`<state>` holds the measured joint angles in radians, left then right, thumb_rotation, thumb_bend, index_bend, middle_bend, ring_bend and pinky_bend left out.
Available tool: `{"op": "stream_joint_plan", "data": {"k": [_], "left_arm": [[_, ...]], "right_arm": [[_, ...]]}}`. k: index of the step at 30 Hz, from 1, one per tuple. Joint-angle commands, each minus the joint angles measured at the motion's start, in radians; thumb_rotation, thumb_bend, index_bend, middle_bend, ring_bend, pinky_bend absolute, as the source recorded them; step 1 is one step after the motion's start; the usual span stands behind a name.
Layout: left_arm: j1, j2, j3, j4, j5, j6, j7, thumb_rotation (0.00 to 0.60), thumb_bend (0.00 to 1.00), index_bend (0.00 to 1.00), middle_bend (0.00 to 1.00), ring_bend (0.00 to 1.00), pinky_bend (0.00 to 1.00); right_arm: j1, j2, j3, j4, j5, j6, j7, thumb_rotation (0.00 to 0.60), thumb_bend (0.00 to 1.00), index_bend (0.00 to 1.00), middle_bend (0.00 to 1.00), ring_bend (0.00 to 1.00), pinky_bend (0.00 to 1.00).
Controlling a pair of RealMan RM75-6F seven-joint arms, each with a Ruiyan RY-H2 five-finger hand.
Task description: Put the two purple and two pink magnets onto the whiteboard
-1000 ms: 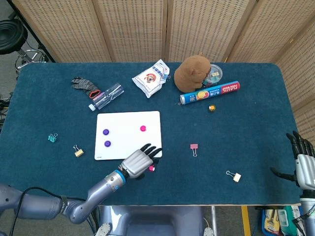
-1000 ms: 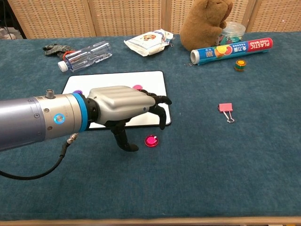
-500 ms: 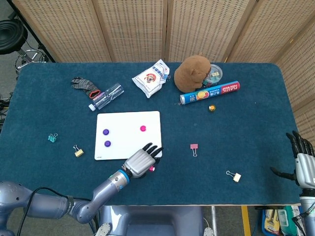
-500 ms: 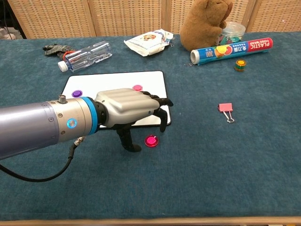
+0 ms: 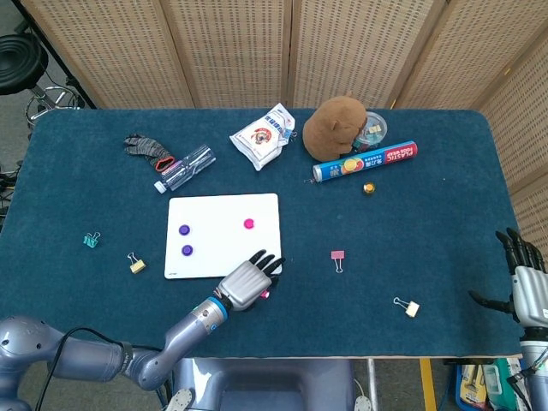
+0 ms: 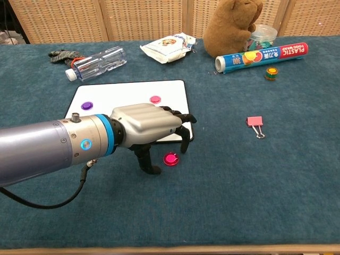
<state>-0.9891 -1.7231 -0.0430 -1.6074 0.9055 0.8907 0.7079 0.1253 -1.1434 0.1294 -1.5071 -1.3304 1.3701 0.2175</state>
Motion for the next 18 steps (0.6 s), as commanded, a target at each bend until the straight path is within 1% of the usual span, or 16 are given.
{"op": "stream_joint_plan", "data": {"k": [1,6,14,18], "left_arm": [[0.0,-0.005,0.003,0.005,-0.001,0.005,0.004,0.6,0.26,0.39,0.0,0.0,0.0],[0.0,-0.012,0.003,0.011,-0.006,0.011,0.007,0.6,0.26,0.41,0.0,0.0,0.0],[0.002,-0.034,0.006,0.031,-0.011,0.026,0.017,0.6,0.26,0.58,0.0,0.0,0.0],[0.003,-0.039,0.006,0.036,-0.01,0.029,0.017,0.6,0.26,0.59,0.0,0.0,0.0]], "right_arm": [[-0.001,0.001,0.001,-0.001,-0.001,-0.001,0.001,0.6,0.0,0.05,0.0,0.0,0.0],[-0.002,0.002,0.003,-0.002,-0.001,-0.003,0.003,0.6,0.0,0.05,0.0,0.0,0.0],[-0.004,0.004,0.006,-0.002,-0.002,-0.005,0.006,0.6,0.0,0.05,0.0,0.0,0.0],[-0.005,0.005,0.007,-0.003,-0.004,-0.006,0.009,0.6,0.0,0.05,0.0,0.0,0.0]]}}
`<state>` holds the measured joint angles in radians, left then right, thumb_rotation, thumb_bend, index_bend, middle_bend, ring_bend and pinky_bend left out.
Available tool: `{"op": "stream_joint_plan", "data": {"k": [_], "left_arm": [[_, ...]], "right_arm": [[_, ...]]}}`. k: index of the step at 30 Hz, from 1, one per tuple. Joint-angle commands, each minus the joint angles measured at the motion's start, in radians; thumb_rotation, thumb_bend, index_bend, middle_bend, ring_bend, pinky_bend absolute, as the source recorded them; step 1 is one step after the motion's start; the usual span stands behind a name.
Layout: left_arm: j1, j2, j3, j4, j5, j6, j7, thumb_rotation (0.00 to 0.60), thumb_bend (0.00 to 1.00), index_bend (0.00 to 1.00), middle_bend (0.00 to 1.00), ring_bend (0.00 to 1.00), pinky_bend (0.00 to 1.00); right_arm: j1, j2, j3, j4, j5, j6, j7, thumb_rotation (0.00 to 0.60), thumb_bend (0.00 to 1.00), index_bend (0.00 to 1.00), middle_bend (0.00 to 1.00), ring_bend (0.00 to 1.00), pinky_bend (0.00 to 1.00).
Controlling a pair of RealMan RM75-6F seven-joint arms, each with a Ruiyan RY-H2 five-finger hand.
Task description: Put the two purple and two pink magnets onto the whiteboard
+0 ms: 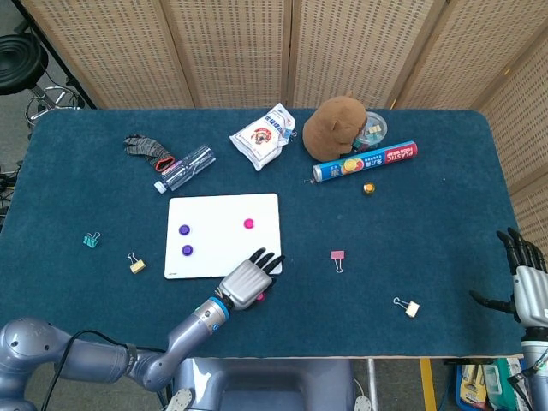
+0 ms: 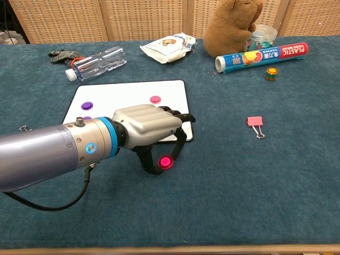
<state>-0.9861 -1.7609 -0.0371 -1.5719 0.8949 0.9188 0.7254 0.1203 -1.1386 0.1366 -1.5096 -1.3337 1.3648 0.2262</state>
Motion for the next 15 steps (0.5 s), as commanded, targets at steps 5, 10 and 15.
{"op": "stream_joint_plan", "data": {"k": [5,10,15], "left_arm": [[0.001,0.002,-0.005,-0.004,0.0,0.0,-0.004,0.6,0.26,0.6,0.0,0.0,0.0],[0.003,0.021,-0.019,-0.017,0.001,0.008,-0.014,0.6,0.26,0.6,0.0,0.0,0.0],[0.001,0.06,-0.053,-0.031,-0.01,0.009,-0.039,0.6,0.26,0.6,0.0,0.0,0.0]], "right_arm": [[-0.001,0.001,0.001,-0.001,0.0,-0.002,0.0,0.6,0.0,0.05,0.0,0.0,0.0],[-0.002,0.003,0.003,-0.002,0.0,-0.004,0.002,0.6,0.0,0.05,0.0,0.0,0.0],[-0.003,0.004,0.002,-0.003,0.0,-0.008,0.006,0.6,0.0,0.06,0.0,0.0,0.0]]}}
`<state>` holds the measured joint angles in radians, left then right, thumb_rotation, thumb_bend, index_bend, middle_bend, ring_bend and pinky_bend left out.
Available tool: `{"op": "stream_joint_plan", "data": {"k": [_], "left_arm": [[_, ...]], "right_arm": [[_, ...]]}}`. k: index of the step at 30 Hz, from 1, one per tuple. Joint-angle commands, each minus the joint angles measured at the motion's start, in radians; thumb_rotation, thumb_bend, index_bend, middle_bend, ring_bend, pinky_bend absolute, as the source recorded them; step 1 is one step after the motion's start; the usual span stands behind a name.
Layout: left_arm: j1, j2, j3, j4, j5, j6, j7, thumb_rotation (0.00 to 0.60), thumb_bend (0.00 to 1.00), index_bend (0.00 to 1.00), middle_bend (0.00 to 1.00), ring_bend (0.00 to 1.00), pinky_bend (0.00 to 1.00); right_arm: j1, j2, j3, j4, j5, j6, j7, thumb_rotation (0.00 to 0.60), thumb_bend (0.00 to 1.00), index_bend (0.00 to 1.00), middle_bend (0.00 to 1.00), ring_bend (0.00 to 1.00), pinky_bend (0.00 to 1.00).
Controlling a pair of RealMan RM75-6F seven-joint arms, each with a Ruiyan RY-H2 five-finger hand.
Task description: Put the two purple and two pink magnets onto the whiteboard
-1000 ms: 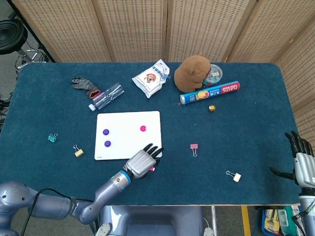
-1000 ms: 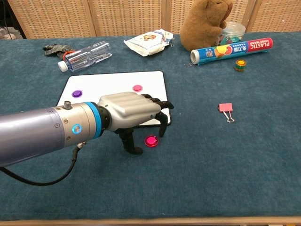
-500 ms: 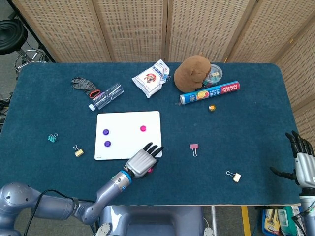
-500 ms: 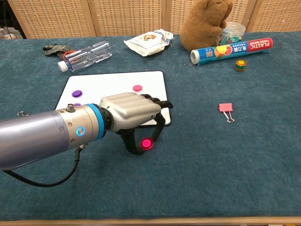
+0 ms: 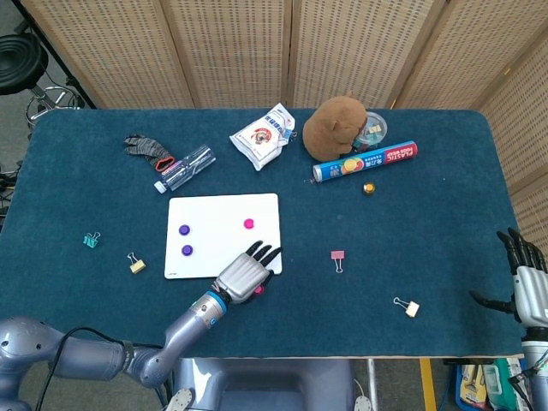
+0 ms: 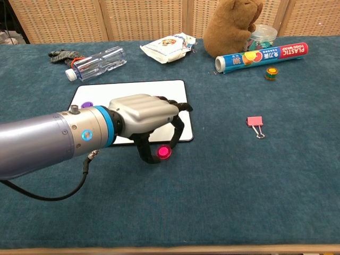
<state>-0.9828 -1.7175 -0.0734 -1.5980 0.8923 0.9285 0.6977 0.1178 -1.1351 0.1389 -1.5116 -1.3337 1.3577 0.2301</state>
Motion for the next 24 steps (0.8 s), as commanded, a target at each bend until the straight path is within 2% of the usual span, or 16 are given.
{"op": "stream_joint_plan", "data": {"k": [1,8,16,24], "left_arm": [[-0.004,0.025,-0.026,-0.006,-0.014,-0.003,-0.018,0.6,0.26,0.6,0.0,0.0,0.0],[-0.036,0.058,-0.086,0.038,-0.073,-0.046,-0.05,0.6,0.26,0.6,0.0,0.0,0.0],[-0.086,0.025,-0.134,0.161,-0.168,-0.111,-0.088,0.6,0.26,0.6,0.0,0.0,0.0],[-0.113,-0.005,-0.138,0.232,-0.207,-0.135,-0.109,0.6,0.26,0.6,0.0,0.0,0.0]], "right_arm": [[0.0,0.001,0.0,-0.001,0.0,-0.002,0.003,0.6,0.0,0.06,0.0,0.0,0.0],[0.001,0.002,0.002,0.0,0.002,-0.008,0.005,0.6,0.0,0.06,0.0,0.0,0.0],[0.005,0.002,0.005,0.007,0.009,-0.023,0.013,0.6,0.0,0.06,0.0,0.0,0.0],[0.006,0.004,0.007,0.012,0.015,-0.031,0.023,0.6,0.0,0.06,0.0,0.0,0.0]]}}
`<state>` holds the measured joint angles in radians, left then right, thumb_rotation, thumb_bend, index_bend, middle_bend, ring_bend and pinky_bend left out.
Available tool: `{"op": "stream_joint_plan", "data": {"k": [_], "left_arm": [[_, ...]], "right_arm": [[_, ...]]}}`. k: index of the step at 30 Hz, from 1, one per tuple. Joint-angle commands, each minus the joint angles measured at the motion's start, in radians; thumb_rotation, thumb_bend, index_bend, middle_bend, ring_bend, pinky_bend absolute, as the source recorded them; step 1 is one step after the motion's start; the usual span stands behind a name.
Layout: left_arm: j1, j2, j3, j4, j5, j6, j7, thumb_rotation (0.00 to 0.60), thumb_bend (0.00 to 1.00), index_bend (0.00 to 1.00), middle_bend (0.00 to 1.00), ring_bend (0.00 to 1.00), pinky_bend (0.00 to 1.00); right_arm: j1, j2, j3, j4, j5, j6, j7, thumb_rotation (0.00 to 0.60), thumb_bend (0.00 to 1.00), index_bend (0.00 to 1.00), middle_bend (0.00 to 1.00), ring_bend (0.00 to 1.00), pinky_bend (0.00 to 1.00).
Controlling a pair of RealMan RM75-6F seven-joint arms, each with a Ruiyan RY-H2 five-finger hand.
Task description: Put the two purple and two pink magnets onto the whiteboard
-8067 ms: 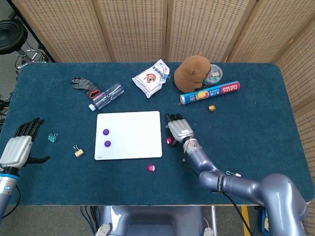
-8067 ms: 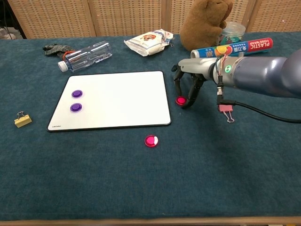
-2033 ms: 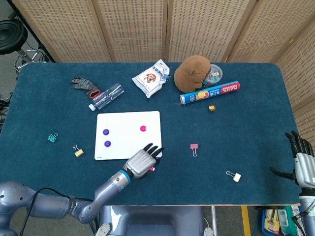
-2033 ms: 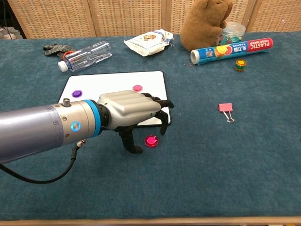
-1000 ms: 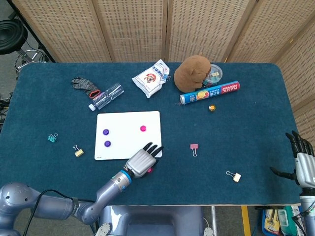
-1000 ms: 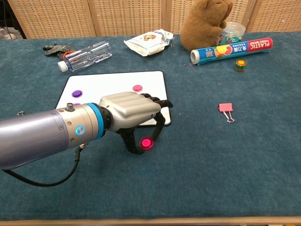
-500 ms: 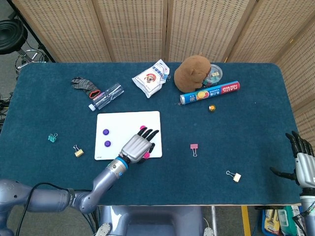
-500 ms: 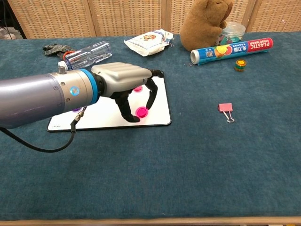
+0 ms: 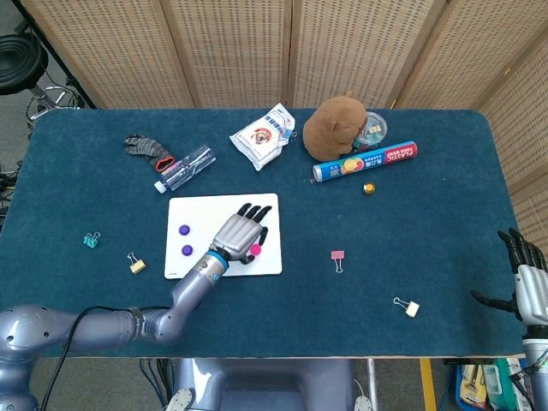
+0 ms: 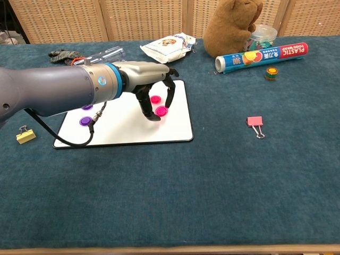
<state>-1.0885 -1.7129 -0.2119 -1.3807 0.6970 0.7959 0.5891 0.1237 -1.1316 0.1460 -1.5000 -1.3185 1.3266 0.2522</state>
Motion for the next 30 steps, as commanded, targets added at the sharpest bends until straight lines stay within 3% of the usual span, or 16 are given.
{"op": "stream_joint_plan", "data": {"k": [1,12,30], "left_arm": [[-0.009,-0.013,0.001,0.022,-0.018,-0.002,-0.003,0.6,0.26,0.6,0.0,0.0,0.0],[-0.031,-0.046,0.002,0.107,-0.055,-0.008,-0.011,0.6,0.26,0.6,0.0,0.0,0.0],[-0.054,-0.063,0.015,0.129,-0.106,-0.001,0.018,0.6,0.27,0.6,0.0,0.0,0.0]], "right_arm": [[0.0,0.001,0.0,0.0,0.0,-0.001,0.001,0.6,0.0,0.06,0.0,0.0,0.0],[0.001,0.001,-0.001,0.0,0.005,-0.01,0.0,0.6,0.0,0.06,0.0,0.0,0.0],[0.001,0.005,0.002,0.001,0.013,-0.02,0.004,0.6,0.0,0.06,0.0,0.0,0.0]]}}
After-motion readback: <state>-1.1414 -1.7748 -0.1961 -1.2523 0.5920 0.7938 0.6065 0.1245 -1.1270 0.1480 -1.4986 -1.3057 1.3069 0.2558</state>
